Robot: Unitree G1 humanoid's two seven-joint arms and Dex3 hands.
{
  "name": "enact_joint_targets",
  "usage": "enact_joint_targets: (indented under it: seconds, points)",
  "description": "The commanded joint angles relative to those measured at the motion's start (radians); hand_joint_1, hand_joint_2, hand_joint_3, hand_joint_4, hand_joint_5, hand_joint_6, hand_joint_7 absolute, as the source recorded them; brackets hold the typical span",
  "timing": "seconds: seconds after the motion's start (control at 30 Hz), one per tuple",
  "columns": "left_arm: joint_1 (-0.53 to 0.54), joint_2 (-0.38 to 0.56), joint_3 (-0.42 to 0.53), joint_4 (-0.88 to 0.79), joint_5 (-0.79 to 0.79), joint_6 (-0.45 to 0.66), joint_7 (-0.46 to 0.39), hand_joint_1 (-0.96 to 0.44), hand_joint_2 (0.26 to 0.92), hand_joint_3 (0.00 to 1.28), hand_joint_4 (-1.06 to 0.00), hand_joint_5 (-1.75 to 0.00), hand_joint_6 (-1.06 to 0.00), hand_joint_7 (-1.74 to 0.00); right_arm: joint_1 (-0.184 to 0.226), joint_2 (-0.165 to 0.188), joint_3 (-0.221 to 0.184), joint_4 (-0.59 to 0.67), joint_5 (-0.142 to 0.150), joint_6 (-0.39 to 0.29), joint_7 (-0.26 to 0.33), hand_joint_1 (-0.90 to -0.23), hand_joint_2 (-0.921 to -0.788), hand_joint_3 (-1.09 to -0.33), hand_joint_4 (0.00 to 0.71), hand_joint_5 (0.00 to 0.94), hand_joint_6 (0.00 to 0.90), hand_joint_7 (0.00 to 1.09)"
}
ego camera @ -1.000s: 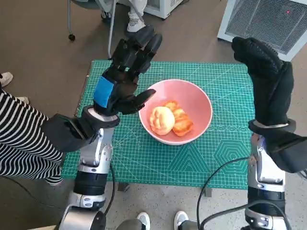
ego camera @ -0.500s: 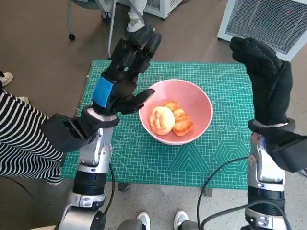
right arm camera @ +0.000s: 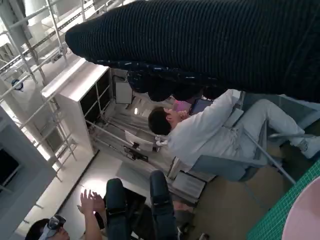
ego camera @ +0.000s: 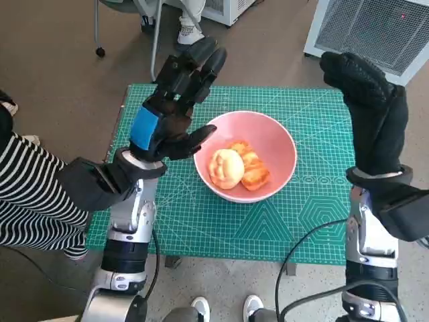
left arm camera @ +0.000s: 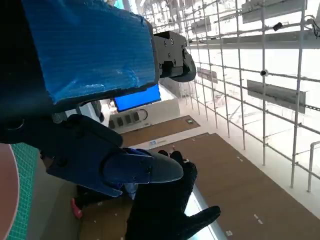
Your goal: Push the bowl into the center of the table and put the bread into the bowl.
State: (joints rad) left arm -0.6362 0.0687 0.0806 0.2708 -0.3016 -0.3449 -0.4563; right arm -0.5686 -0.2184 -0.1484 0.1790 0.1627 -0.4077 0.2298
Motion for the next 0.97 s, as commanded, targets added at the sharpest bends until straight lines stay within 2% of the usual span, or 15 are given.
enact_joint_targets:
  seconds: [0.03, 0.97]
  points:
    - [-0.009, 0.003, 0.002, -0.010, -0.012, 0.009, -0.006, -0.62, 0.920, 0.27, -0.13, -0.02, 0.00, -0.52, 0.012, 0.007, 0.003, 0.007, 0.016, 0.015, 0.010, -0.842, -0.921, -0.751, 0.192, 0.000, 0.074, 0.58]
    - [0.018, 0.018, 0.002, -0.061, -0.015, 0.036, -0.004, -0.63, 0.921, 0.27, -0.13, -0.03, 0.00, -0.52, 0.022, 0.025, 0.006, -0.005, 0.031, 0.023, 0.010, -0.846, -0.921, -0.750, 0.199, 0.003, 0.083, 0.57]
